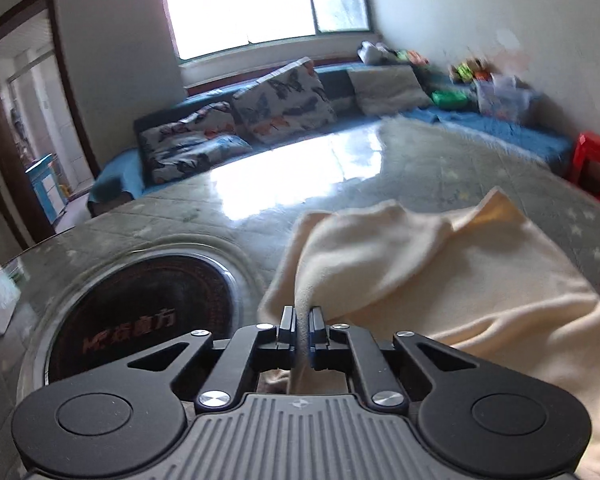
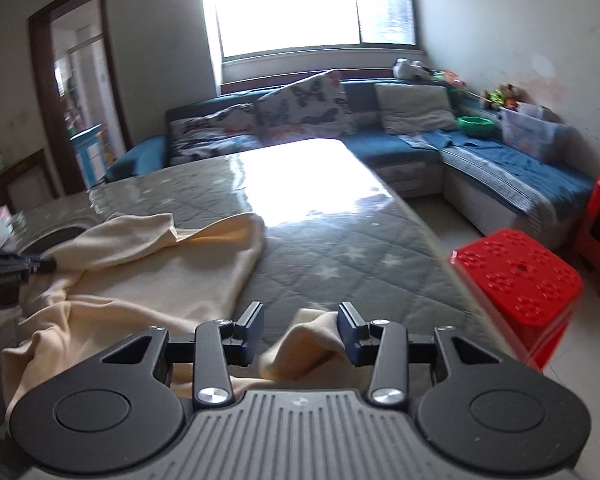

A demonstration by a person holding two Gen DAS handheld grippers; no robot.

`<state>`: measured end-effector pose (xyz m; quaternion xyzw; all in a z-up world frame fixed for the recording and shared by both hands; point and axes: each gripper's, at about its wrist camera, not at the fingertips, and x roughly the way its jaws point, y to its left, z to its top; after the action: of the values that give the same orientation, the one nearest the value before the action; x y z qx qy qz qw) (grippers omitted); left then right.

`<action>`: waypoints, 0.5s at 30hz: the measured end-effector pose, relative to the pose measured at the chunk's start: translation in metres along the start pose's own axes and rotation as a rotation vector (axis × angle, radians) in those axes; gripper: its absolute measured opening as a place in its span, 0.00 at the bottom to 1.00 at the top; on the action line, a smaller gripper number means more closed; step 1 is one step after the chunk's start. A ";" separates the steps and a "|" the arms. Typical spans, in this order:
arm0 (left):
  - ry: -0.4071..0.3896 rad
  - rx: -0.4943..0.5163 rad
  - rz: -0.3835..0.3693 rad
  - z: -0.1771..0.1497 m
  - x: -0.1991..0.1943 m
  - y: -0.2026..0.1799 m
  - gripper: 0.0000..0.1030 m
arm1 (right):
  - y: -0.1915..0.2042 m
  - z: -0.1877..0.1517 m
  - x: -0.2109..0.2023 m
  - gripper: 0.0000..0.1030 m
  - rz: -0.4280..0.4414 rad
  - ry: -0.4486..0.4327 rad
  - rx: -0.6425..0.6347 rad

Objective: Fold clothes

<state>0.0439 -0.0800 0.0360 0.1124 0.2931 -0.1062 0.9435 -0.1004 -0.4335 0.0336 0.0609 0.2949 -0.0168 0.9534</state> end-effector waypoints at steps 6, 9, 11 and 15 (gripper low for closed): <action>-0.057 -0.093 0.029 -0.007 -0.045 0.028 0.06 | 0.019 -0.008 0.007 0.47 0.016 0.038 -0.050; -0.075 -0.142 0.054 -0.015 -0.068 0.044 0.06 | 0.020 -0.016 0.008 0.47 0.008 0.067 -0.059; -0.070 -0.186 0.068 -0.023 -0.082 0.056 0.06 | 0.022 -0.019 0.007 0.47 0.000 0.071 -0.076; -0.044 -0.262 0.098 -0.042 -0.106 0.075 0.06 | 0.022 -0.021 0.005 0.48 -0.014 0.076 -0.094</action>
<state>-0.0440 0.0177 0.0747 0.0003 0.2779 -0.0232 0.9603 -0.1061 -0.4093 0.0161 0.0148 0.3317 -0.0073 0.9433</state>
